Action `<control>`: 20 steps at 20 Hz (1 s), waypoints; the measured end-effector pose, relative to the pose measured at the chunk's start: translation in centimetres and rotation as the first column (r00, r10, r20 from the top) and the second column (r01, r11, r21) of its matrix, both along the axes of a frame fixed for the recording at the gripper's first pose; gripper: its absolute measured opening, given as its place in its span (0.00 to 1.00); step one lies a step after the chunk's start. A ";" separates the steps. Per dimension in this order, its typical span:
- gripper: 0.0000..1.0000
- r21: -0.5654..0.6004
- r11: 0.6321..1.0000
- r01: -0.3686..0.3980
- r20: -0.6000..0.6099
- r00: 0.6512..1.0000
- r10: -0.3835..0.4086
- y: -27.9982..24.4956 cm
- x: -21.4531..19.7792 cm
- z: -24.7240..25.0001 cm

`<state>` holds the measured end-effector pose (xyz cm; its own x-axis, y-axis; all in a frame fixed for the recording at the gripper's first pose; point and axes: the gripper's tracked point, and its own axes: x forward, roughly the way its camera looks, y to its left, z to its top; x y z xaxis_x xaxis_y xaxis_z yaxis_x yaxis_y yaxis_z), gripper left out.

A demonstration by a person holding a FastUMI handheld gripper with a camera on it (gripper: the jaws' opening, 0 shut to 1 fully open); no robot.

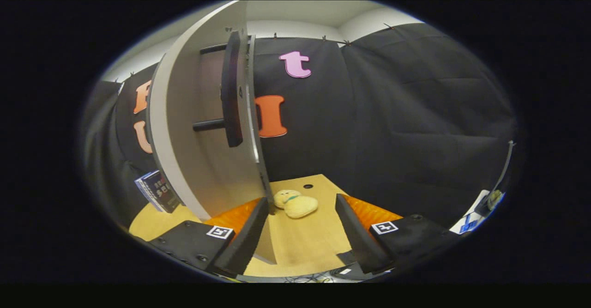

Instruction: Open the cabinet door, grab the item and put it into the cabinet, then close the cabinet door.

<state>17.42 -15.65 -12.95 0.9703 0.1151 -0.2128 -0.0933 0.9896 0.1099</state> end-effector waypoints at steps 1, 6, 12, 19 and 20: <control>0.94 -0.002 1.000 -0.023 -0.002 1.000 0.023 1.6 -0.2 0.0; 0.94 -0.018 0.988 -0.156 -0.011 0.988 0.156 9.8 -0.2 -0.5; 0.94 -0.009 0.974 -0.225 -0.023 0.974 0.225 18.3 2.7 -1.0; 0.96 -0.039 0.962 -0.271 -0.024 0.962 0.271 29.4 9.4 -2.0; 0.96 -0.049 0.963 -0.266 -0.022 0.964 0.265 30.6 10.3 -1.9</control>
<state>27.75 14.99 -14.90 0.9029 0.3567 -0.2400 -0.3523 0.9338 0.0628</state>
